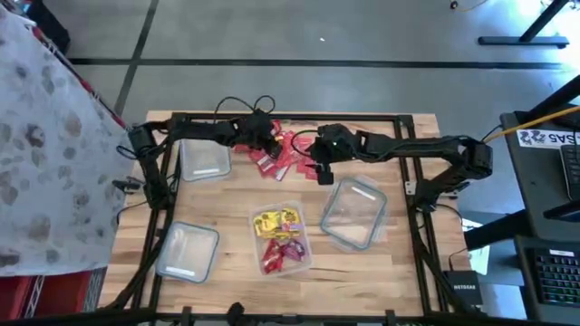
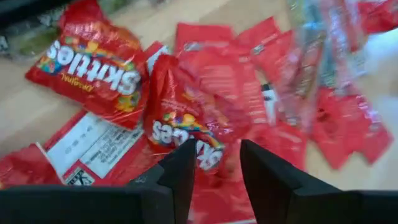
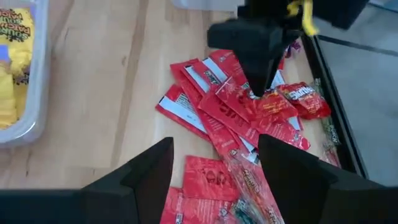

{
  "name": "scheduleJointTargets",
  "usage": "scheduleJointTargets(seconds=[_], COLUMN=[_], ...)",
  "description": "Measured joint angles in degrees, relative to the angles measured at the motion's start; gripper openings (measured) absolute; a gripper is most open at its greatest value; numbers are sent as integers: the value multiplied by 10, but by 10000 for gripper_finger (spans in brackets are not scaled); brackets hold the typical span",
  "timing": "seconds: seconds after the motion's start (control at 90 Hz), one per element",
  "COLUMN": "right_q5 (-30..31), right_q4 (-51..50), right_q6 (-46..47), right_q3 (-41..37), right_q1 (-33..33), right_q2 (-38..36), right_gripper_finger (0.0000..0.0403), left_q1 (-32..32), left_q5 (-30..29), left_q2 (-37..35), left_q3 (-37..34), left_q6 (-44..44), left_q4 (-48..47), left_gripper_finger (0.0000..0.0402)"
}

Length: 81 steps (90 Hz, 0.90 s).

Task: Sort candy
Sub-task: Put the red candy into the right transparent bin

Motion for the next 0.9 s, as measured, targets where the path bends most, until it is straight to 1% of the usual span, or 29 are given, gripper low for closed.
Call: scheduleJointTargets(seconds=[0.1,0.211,0.267,0.344,0.467,0.511,0.633,0.767,0.833,0.9], right_q5=[0,-2,-8,-19,-27,-27,-27,-27,-26,-26], right_q4=[5,18,24,29,23,22,19,7,7,13], right_q6=[2,6,16,25,28,33,40,40,40,40], right_q3=[0,0,0,0,0,0,0,0,0,0], right_q1=[0,0,0,0,1,1,1,1,1,1], right_q2=[0,0,0,0,0,0,0,0,0,-1], right_gripper_finger=[222,222,222,222,222,222,222,222,222,222], left_q1=[3,0,-3,-11,-30,-36,-57,-101,-132,-165], left_q5=[-12,-12,-17,-28,-49,-57,-65,-67,-57,-19], left_q2=[19,34,34,33,19,10,-28,-97,-132,-164], left_q3=[0,0,1,1,0,0,0,0,0,0], left_q6=[4,12,10,7,18,19,10,2,3,15], left_q4=[15,37,37,35,28,27,15,-6,-28,-47], left_gripper_finger=[112,111,104,81,20,9,2,1,0,0])
